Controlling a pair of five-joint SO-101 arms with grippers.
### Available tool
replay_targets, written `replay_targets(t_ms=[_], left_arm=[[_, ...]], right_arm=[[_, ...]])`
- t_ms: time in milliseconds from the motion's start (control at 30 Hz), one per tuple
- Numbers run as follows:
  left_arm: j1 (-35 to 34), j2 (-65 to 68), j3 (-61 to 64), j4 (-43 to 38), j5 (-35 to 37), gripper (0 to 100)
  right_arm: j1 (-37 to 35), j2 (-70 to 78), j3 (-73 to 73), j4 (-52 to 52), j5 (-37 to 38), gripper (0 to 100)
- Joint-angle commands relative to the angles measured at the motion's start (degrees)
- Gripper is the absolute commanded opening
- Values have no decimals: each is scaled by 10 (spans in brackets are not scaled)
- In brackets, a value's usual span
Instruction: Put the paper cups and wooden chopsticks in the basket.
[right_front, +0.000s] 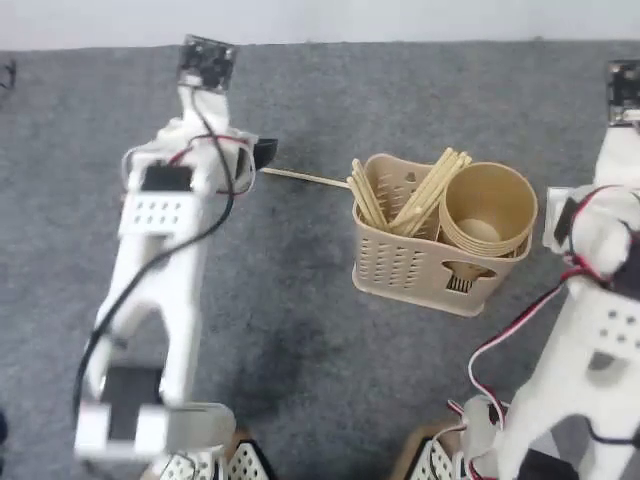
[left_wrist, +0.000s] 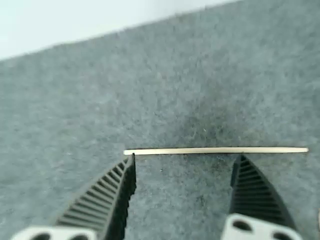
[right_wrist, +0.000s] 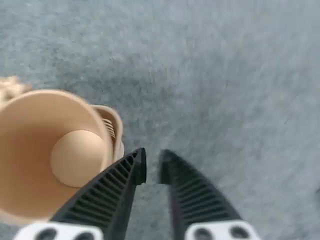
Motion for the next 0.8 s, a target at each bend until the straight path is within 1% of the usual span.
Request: replay_targets(t_ms=[0,67,133,233,367,433,533,600,767], left_arm=[[4,119,-109,2,18,290],[3,184,-157,2,52,290],[1,247,-201,2,66,290],[2,327,-258,3,54,290],[-3,405,-349,3,40,288],[-6,428,-381,24,40,237],[-5,445,-436,99,40,84],[-5,450,-465,142,40,6],[-6,471,-499,188,40,11]], right_arm=[[27,-13,124,-102,-34,3],[49,-13,198,-170,-44,11],[67,-13,269,-233,-81,6],[77,-17,365,-323,-137,6],[67,-74,483,-434,-149,6],[45,-119,542,-482,-146,6],[11,-194,622,-538,-143,6],[-9,-239,658,-553,-143,6],[-46,-309,708,-559,-112,6]])
